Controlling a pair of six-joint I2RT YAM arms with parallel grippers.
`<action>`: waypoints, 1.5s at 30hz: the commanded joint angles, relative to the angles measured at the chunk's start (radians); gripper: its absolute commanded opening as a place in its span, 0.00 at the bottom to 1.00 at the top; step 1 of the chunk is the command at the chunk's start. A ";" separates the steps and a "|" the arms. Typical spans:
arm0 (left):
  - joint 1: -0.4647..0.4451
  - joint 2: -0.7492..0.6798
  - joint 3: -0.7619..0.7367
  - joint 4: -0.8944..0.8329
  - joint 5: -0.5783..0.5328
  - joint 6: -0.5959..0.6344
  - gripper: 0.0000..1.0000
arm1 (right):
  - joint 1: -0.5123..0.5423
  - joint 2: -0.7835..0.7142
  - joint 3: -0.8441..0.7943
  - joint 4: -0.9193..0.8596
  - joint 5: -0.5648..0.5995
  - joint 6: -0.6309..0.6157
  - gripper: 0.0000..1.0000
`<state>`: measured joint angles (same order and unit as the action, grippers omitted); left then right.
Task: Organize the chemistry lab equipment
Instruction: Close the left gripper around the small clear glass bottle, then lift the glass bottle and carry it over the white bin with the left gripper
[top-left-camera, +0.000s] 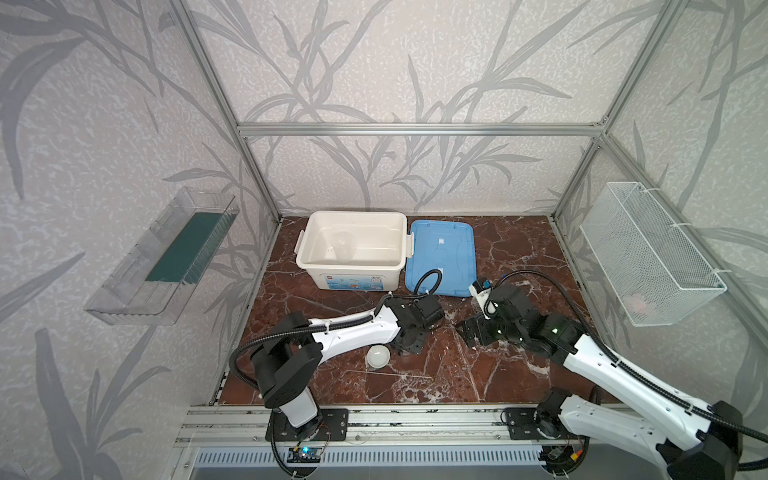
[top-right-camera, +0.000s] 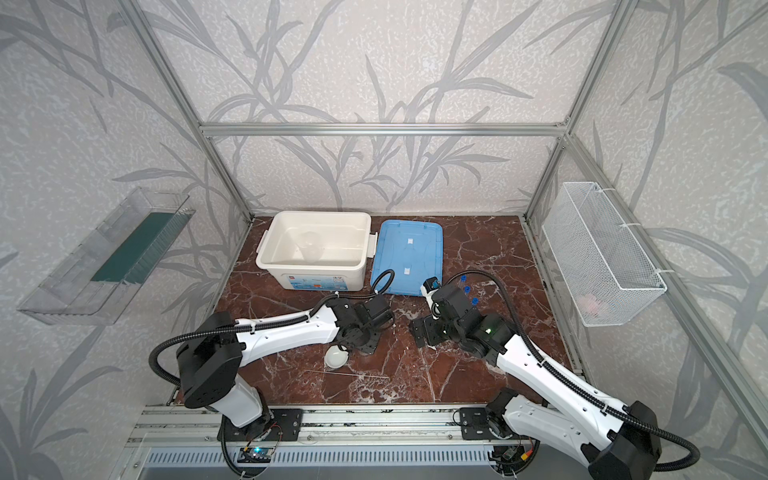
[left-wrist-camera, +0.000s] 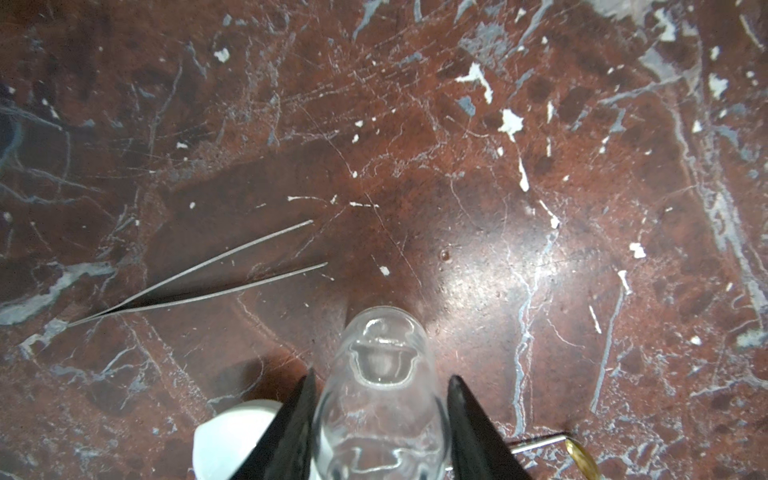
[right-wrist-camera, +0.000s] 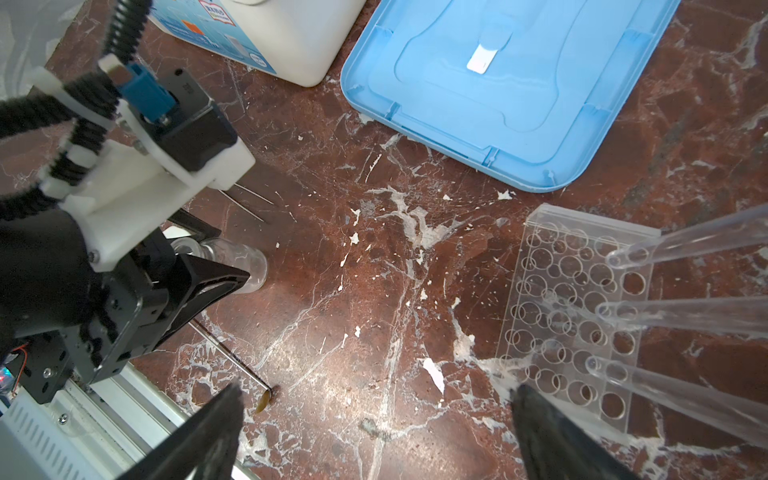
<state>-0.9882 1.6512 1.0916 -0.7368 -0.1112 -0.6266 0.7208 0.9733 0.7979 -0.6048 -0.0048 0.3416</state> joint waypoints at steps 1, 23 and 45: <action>-0.004 0.007 0.006 -0.016 -0.017 -0.016 0.48 | -0.001 -0.019 0.005 -0.010 0.015 -0.015 0.99; -0.020 0.024 -0.019 -0.022 -0.041 -0.042 0.56 | -0.001 -0.008 0.001 -0.007 0.019 -0.006 0.99; -0.023 -0.006 0.017 -0.056 -0.036 -0.051 0.31 | -0.001 -0.019 -0.001 -0.006 0.027 -0.004 0.99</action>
<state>-1.0073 1.6894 1.0744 -0.7383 -0.1261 -0.6704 0.7208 0.9649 0.7975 -0.6048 0.0181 0.3401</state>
